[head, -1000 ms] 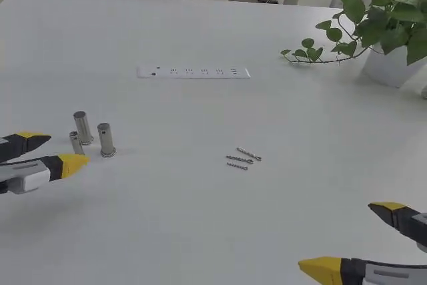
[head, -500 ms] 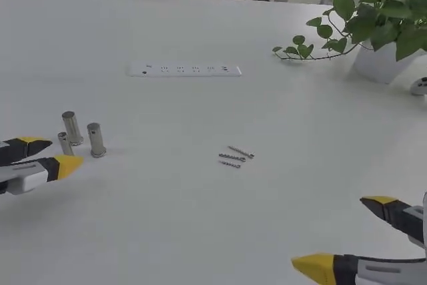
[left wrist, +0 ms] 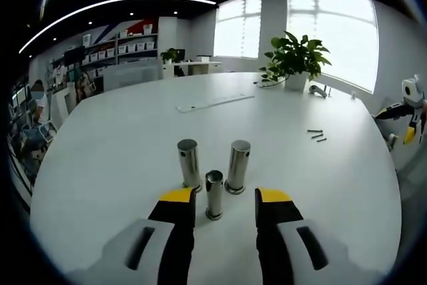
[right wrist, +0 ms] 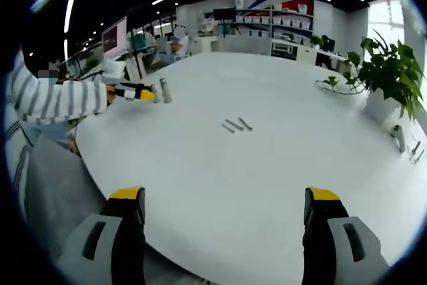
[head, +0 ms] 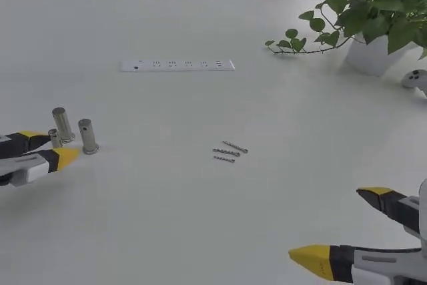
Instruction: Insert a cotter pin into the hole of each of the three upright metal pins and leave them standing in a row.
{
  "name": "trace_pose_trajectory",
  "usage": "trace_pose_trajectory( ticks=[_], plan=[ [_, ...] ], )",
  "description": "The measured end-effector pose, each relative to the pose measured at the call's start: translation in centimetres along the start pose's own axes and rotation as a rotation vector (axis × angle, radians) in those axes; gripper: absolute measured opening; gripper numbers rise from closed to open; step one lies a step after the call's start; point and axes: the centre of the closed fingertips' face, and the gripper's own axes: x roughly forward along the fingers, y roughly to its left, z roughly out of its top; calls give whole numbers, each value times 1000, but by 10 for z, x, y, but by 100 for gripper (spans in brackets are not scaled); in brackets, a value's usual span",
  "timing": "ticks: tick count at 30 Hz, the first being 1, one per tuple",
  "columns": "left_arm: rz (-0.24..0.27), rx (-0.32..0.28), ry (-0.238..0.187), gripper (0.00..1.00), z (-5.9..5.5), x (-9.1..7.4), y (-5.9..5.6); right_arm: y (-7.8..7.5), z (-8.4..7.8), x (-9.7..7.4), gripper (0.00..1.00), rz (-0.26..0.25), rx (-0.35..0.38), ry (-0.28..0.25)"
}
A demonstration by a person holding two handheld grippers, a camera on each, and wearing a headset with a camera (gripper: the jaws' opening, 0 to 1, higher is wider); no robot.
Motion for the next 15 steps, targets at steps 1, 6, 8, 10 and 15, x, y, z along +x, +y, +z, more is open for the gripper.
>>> trace_pose_trajectory(
  ticks=[1,6,8,10,15],
  plan=[
    [0,-2,0,32,0,0,0,1,0,0,100,2,-3,2],
    [3,-8,5,29,0,1,1,5,-2,1,100,5,-20,18],
    [5,-10,4,28,0,1,1,6,-3,1,100,8,-17,18],
    [6,-9,5,27,1,1,3,8,-3,1,100,20,-17,17],
    [19,13,25,21,-2,1,6,11,-1,2,100,26,-18,11]
  ],
)
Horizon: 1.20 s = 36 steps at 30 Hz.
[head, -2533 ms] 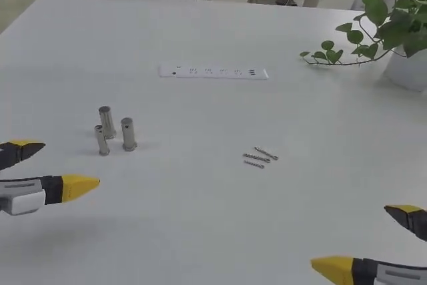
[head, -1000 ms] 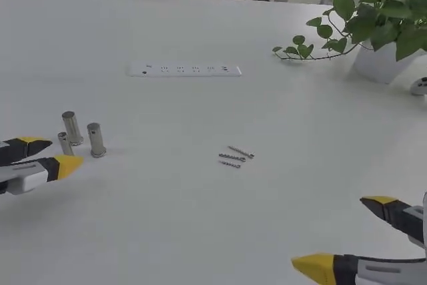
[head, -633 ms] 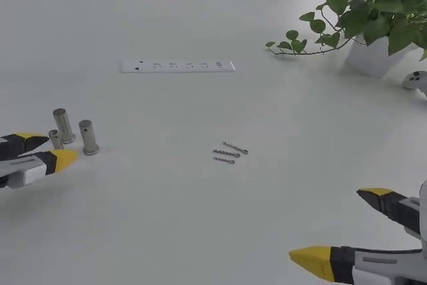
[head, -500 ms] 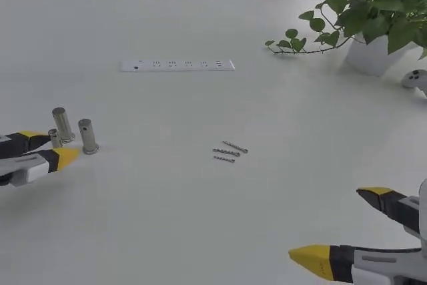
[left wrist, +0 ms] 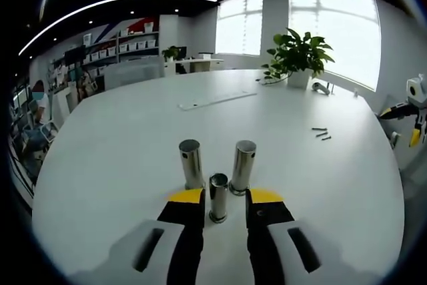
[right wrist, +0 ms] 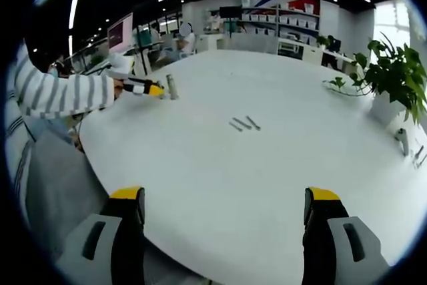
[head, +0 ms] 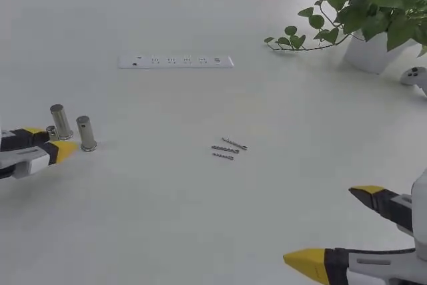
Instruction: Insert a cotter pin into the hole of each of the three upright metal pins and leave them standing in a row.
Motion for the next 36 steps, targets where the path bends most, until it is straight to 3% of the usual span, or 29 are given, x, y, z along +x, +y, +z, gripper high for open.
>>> trace_pose_trajectory(
  ticks=[15,23,26,30,36],
  plan=[
    [20,45,30,7,-5,0,2,-4,0,-1,100,-20,6,1],
    [20,47,30,7,-4,-1,2,-2,-1,1,100,-8,4,7],
    [42,19,24,7,-4,-1,5,0,-1,2,100,-3,2,9],
    [53,53,31,7,-4,-1,4,-1,-2,2,100,-2,-1,11],
    [64,8,37,7,-5,-3,4,-1,-2,4,100,3,-2,13]
  ],
)
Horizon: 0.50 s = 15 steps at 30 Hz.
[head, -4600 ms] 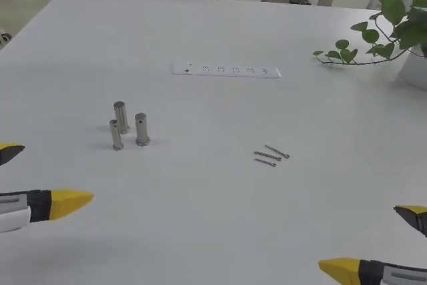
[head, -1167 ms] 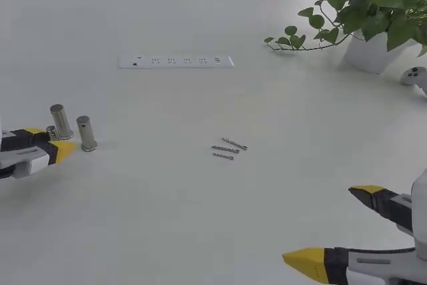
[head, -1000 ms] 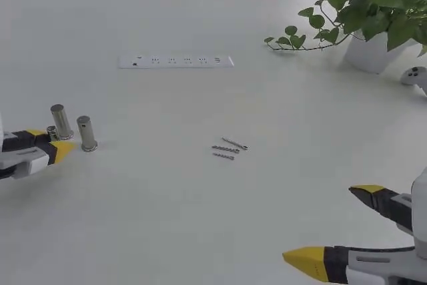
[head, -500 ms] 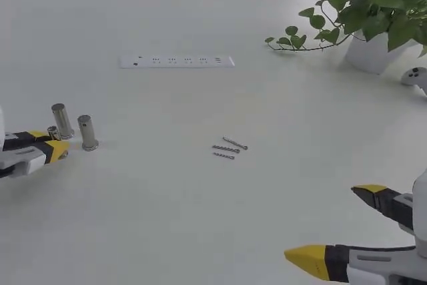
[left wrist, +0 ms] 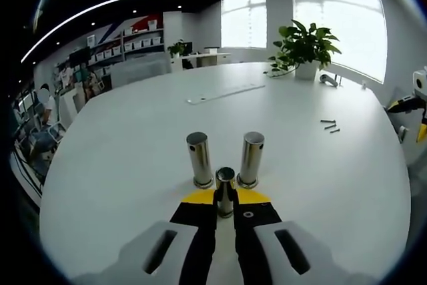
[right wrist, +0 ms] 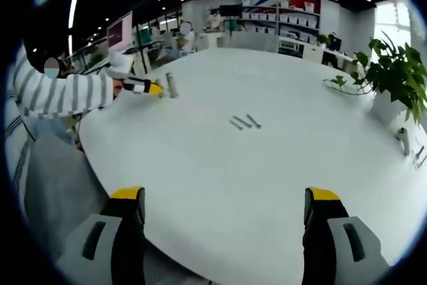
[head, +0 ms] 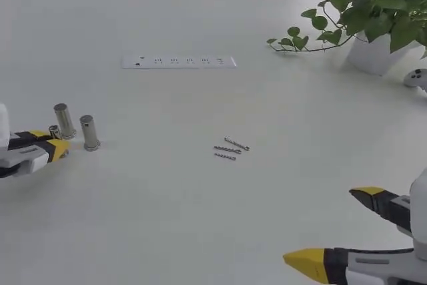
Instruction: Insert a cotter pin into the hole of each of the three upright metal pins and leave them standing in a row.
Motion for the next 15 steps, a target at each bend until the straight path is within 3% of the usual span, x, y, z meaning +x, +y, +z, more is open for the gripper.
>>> trace_pose_trajectory(
  ticks=[6,12,15],
  plan=[
    [29,-42,30,6,-4,-7,-1,4,1,3,100,17,-10,2],
    [48,-22,19,6,2,-17,-6,6,0,5,100,24,-16,3],
    [55,-91,1,6,8,-23,-9,6,0,5,100,28,-16,-1]
  ],
)
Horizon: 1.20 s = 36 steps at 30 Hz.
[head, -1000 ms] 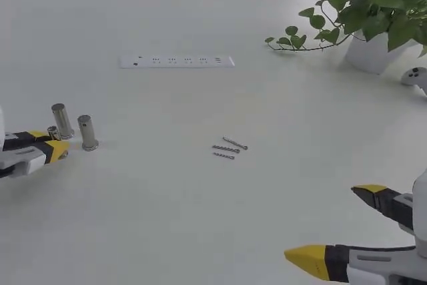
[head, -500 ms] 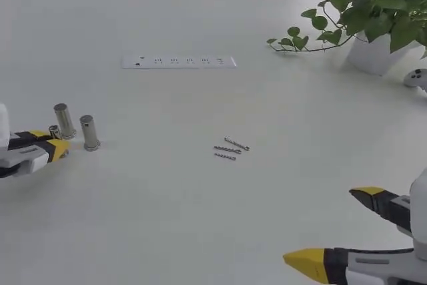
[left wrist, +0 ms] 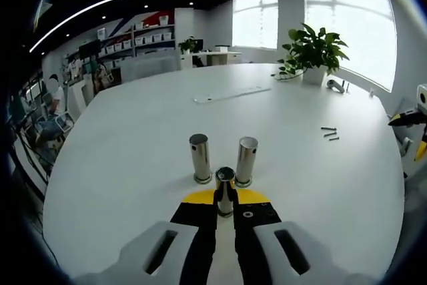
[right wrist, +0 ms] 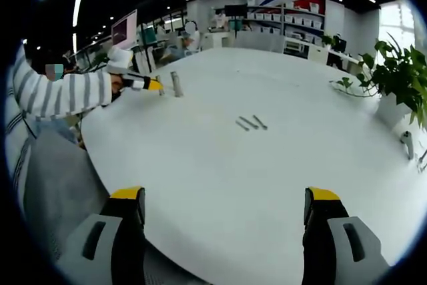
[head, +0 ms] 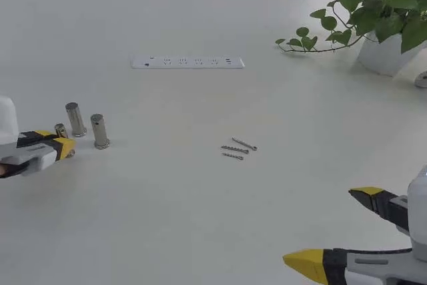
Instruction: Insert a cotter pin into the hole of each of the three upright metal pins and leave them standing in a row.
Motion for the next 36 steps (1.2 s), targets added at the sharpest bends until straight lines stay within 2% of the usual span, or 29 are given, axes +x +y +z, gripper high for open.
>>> trace_pose_trajectory(
  ticks=[3,5,7,10,12,16,20,22,24,26,31,36],
  plan=[
    [12,-10,2,6,2,-6,-3,1,0,1,100,3,-5,1],
    [21,3,8,6,2,-9,-5,2,1,1,100,5,-5,-3],
    [30,-24,14,6,2,-14,-6,3,1,1,100,8,-6,-6],
    [51,-29,4,6,6,-22,-6,5,1,3,100,15,-10,-3],
    [51,-41,-1,6,8,-26,-10,6,1,3,100,19,-11,-5],
    [58,-29,12,6,9,-33,-16,6,3,5,100,22,-13,-6],
    [45,-31,9,6,12,-39,-26,8,3,6,100,29,-16,-5],
    [38,-60,2,6,13,-41,-30,8,3,7,100,30,-18,-3],
    [38,-65,4,6,11,-41,-32,9,3,8,100,33,-18,-4],
    [52,-43,13,6,7,-41,-33,10,4,8,100,36,-19,-4],
    [41,-68,25,6,2,-43,-40,12,4,9,100,40,-22,-3],
    [49,-66,47,6,-8,-43,-44,13,3,10,100,42,-23,-1]
  ],
)
